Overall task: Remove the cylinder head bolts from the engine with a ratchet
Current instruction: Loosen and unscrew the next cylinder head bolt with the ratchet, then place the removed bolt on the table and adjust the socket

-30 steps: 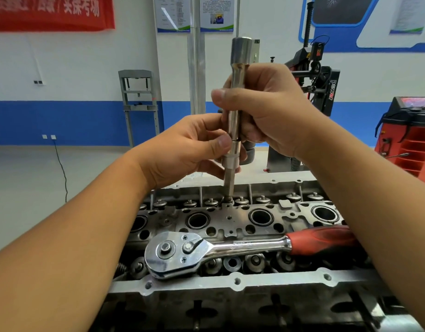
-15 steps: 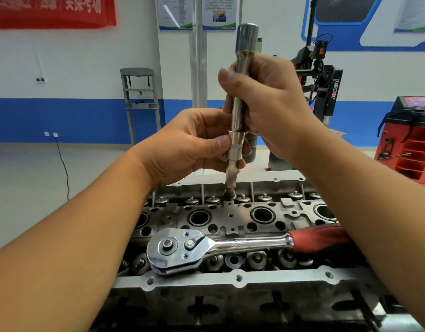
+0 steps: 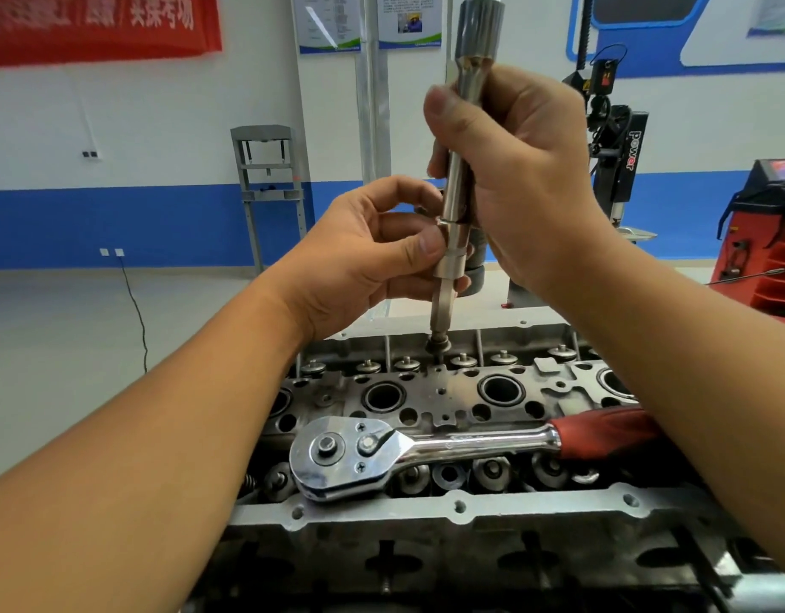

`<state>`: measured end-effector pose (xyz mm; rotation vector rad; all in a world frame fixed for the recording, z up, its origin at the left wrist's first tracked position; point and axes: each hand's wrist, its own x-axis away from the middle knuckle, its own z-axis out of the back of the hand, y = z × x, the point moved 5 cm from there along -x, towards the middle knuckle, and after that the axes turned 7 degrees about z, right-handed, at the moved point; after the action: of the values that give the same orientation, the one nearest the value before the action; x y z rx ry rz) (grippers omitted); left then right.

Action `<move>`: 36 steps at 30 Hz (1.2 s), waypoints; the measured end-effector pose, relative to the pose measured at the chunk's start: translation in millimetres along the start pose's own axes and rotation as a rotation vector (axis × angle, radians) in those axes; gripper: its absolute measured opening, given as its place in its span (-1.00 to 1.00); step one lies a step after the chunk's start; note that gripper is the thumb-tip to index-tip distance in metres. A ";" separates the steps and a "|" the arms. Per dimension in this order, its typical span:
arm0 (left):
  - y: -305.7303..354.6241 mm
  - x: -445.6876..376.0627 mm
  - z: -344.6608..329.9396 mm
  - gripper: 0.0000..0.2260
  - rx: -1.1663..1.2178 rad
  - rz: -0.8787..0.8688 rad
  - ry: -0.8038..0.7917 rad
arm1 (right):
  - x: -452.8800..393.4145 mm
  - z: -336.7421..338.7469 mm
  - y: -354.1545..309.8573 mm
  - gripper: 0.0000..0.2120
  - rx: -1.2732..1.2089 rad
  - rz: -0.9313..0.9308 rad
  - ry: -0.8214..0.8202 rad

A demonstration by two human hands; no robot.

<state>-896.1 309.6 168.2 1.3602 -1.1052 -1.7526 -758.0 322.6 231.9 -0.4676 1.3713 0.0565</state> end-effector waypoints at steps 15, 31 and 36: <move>-25.2 9.9 8.4 -0.91 -0.643 0.315 -0.149 | -47.2 1.5 -16.7 -0.75 0.046 0.041 0.142; 32.7 -82.3 -98.7 -0.95 -0.656 0.243 0.042 | -24.2 206.7 -79.8 -0.76 0.185 -0.313 0.566; 30.5 -132.8 -266.7 -0.90 -0.530 0.183 -0.088 | 54.1 308.8 -124.8 -0.77 0.231 -0.429 0.776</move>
<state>-604.8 352.0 223.2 0.8403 -0.7062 -1.8100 -421.7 305.9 254.1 -0.6085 1.9676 -0.6923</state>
